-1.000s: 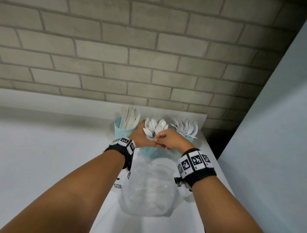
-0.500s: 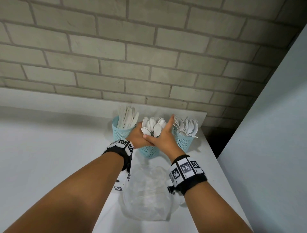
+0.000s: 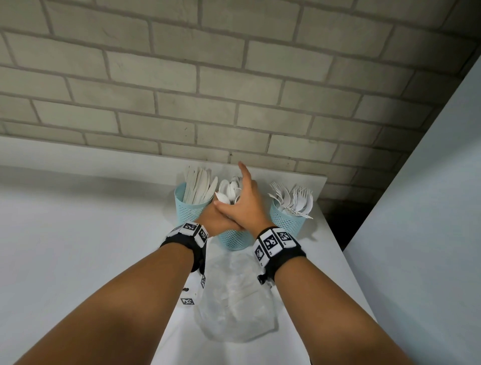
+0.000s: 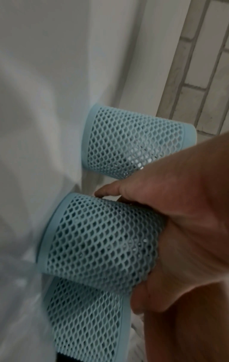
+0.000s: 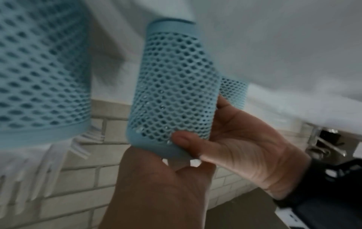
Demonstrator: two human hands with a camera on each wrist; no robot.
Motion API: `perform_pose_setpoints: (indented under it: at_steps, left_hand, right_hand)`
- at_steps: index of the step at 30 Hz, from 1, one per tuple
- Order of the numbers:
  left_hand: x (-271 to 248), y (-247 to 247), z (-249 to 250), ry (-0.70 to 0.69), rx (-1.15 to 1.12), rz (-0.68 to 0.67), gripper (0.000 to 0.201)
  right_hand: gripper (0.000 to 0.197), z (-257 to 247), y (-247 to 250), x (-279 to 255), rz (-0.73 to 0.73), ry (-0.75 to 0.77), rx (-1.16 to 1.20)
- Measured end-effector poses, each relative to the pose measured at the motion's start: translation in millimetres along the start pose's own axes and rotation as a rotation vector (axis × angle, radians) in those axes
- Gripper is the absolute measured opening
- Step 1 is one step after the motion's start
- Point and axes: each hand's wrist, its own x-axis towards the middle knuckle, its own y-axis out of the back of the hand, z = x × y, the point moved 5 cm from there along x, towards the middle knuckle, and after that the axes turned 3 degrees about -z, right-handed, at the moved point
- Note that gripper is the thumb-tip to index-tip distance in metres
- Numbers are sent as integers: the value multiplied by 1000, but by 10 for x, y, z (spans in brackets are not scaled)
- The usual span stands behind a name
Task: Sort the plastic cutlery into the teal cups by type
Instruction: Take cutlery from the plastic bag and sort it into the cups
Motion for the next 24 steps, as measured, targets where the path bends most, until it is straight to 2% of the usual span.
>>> perform_pose_setpoints:
  at_steps: [2,3,4,6,8,10,13,16,18,20,22,24]
  left_hand:
    - [-12,-5,-31,15,-45,36,67]
    - [-25,-2,-8,18,-52,54,73]
    - [-34,-5,13,9,-45,55,76]
    - [-48,-30,40,22,31,8,69]
    - [-43,-17,-8,73,79,23,62]
    - [-49,32,6,43,88,99,64]
    - [-39,21,-22,55,-12,74,75]
    - [-25,14,-44,52,0,90,82]
    - [-25,19,-67,74,-17,93,97]
    - [-30,11,-84,114,19,81,98]
    - [-37,14,-84,142,42,86,98]
    - [-42,20,-72,150,47,83,105]
  right_hand:
    - [99,16,44,12,114,-10,6]
    - [101,40,65,26,143,-25,24]
    - [108,52,66,40,134,-34,40]
    - [123,43,12,60,15,-44,19]
    - [123,28,-34,78,-73,-54,-43]
    - [102,24,-40,119,-40,-64,-69]
    - [69,-14,-93,111,72,-50,-127]
    - [57,-49,-123,97,81,7,-55]
    - [52,-62,15,117,175,33,106]
    - [46,-79,167,136,284,71,171]
    - [38,-80,220,134,308,96,188]
    - [32,-61,208,128,294,83,223]
